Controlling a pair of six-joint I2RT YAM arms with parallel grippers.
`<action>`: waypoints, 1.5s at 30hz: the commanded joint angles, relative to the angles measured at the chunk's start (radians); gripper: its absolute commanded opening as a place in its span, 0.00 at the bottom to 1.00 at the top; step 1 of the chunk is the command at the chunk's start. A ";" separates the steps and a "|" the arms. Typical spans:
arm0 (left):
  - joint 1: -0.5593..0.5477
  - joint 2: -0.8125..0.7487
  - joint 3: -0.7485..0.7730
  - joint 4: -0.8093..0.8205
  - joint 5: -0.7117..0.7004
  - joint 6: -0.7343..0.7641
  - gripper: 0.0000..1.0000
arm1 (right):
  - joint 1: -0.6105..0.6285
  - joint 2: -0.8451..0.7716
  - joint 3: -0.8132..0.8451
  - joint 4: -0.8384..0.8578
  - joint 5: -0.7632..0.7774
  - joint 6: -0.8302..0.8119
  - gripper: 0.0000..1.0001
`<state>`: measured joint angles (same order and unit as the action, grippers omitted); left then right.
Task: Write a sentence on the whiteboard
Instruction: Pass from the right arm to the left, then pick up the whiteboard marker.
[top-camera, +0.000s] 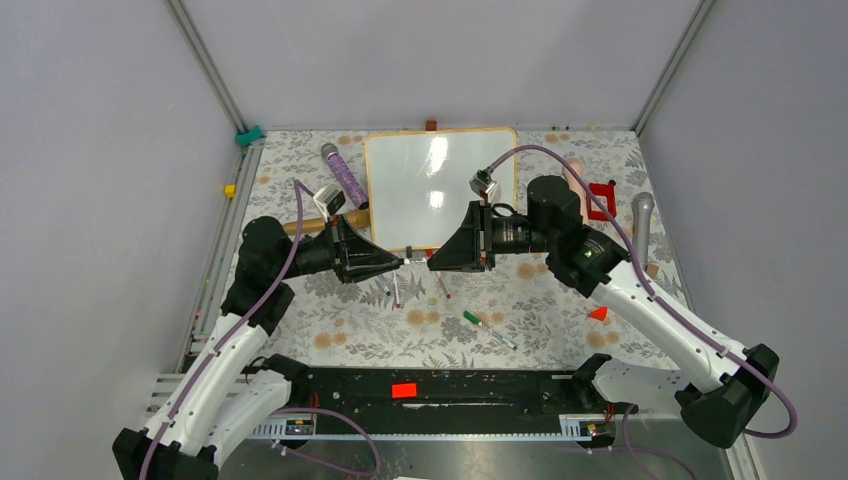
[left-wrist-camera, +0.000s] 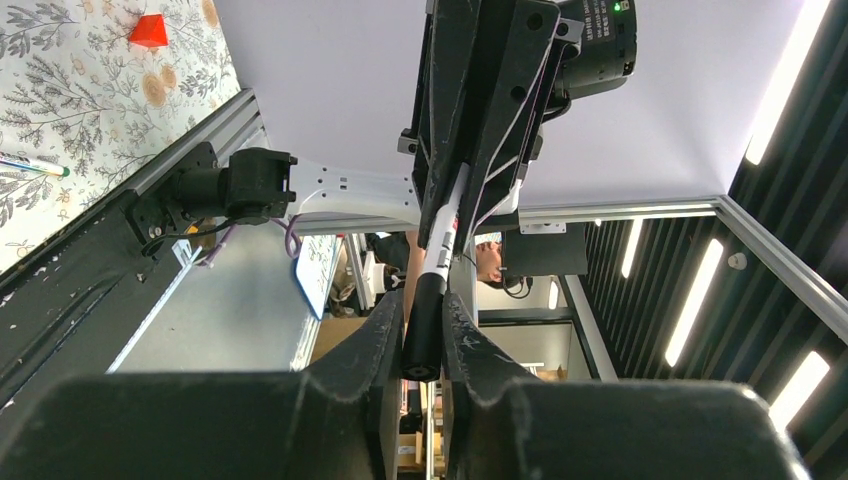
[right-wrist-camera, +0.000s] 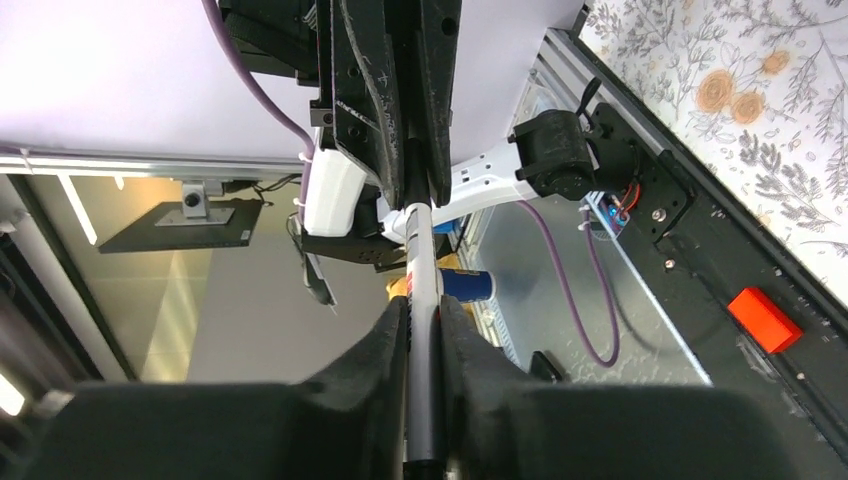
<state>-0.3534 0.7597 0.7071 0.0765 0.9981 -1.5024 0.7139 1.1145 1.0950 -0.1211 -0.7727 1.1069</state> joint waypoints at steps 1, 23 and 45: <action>-0.022 -0.005 0.042 0.016 0.002 0.023 0.00 | 0.000 0.012 -0.019 0.094 0.008 0.043 0.31; -0.026 0.008 -0.016 0.168 -0.106 -0.061 0.00 | 0.016 -0.023 -0.149 0.329 0.088 0.188 0.55; -0.026 0.041 0.016 0.113 -0.004 -0.015 0.00 | 0.005 -0.003 -0.132 0.391 -0.004 0.228 0.47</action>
<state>-0.3759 0.8009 0.6933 0.1650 0.9527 -1.5414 0.7200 1.1145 0.9409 0.2226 -0.7265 1.3300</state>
